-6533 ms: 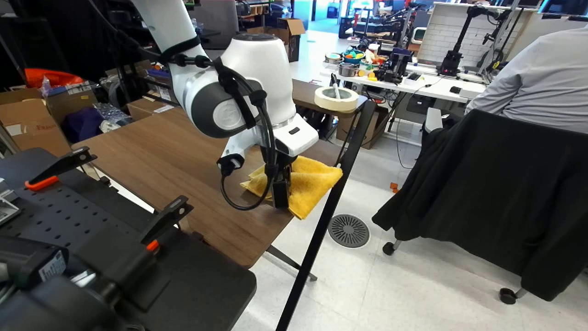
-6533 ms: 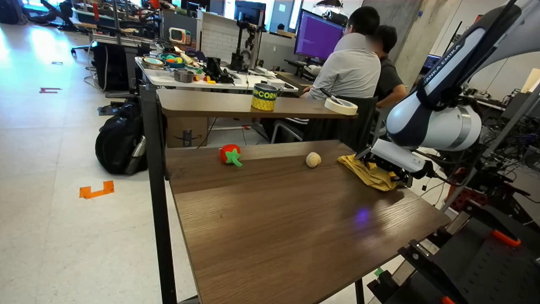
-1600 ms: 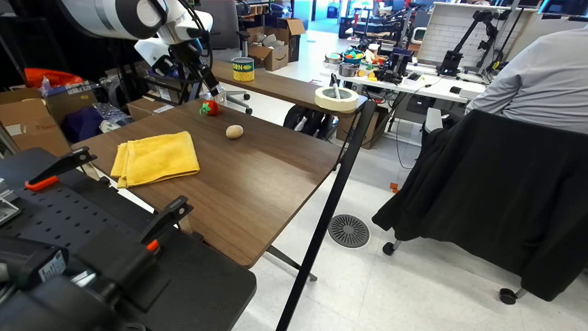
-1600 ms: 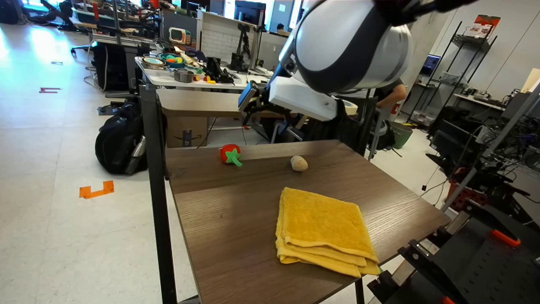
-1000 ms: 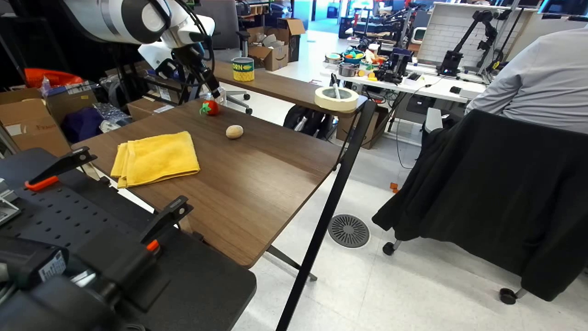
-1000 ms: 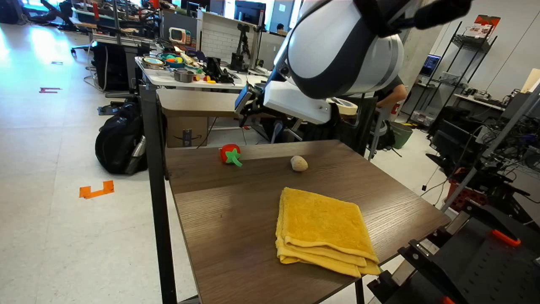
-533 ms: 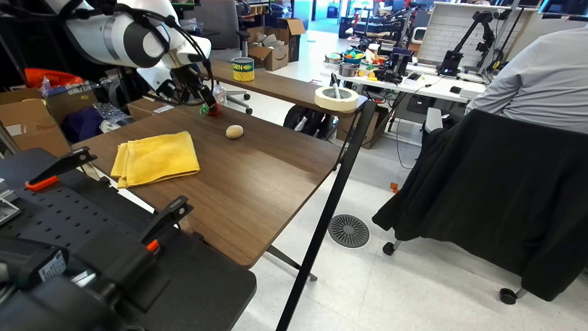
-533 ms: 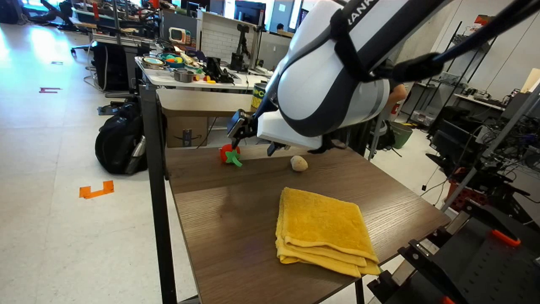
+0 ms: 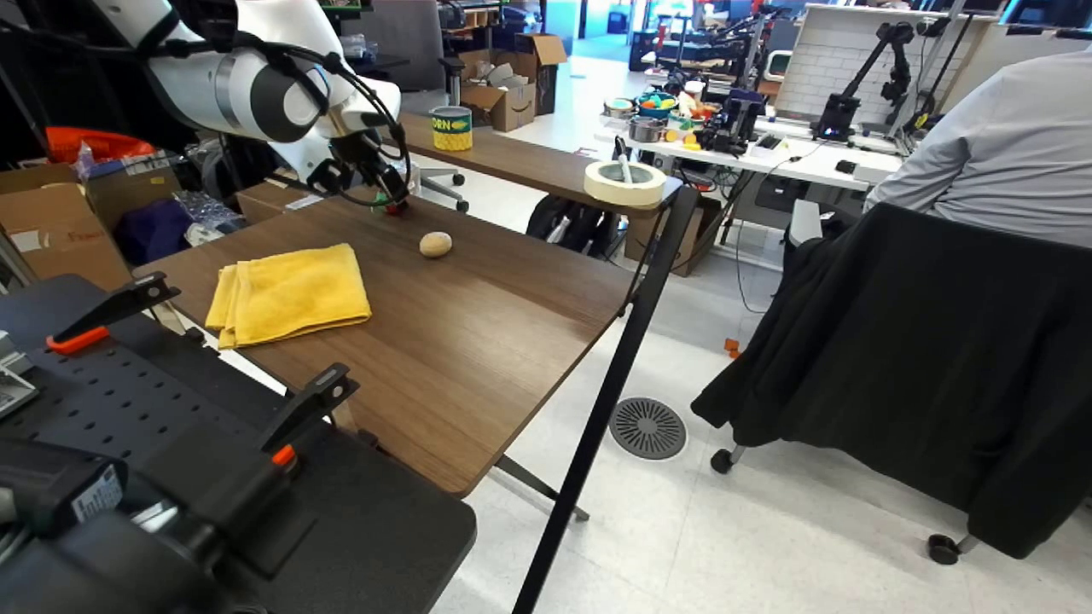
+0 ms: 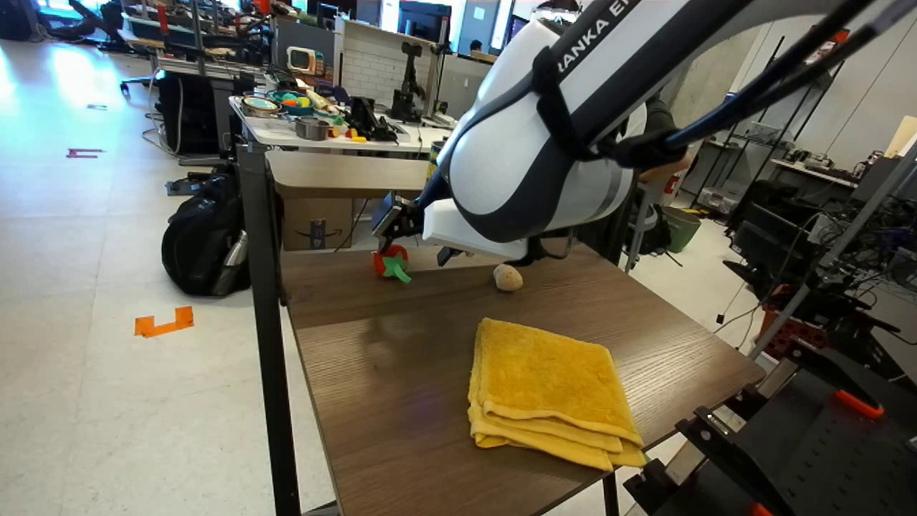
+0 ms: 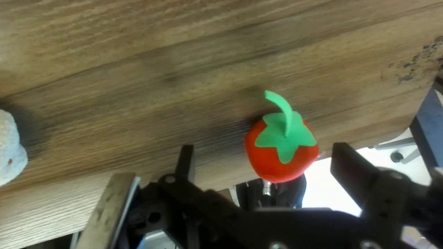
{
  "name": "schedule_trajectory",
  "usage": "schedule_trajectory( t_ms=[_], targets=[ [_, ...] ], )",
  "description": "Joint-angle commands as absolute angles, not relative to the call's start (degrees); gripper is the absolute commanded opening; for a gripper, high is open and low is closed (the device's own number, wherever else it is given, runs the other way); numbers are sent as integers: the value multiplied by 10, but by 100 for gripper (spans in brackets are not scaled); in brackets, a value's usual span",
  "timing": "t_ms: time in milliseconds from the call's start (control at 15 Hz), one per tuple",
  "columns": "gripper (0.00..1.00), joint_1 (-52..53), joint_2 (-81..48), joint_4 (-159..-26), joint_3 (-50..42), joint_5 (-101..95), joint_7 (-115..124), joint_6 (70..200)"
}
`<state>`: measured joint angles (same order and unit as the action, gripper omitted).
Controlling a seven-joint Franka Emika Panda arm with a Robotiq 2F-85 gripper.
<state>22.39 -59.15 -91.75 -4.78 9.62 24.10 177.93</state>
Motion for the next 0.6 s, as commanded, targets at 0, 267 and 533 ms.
schedule_trajectory(
  t_ms=[0, 267, 533],
  targets=[
    [100, 188, -618, -879, 2, 98, 196, 1824],
    [100, 163, -639, -853, 33, 97, 166, 1838],
    [72, 155, -655, -835, 38, 100, 159, 1830]
  ],
)
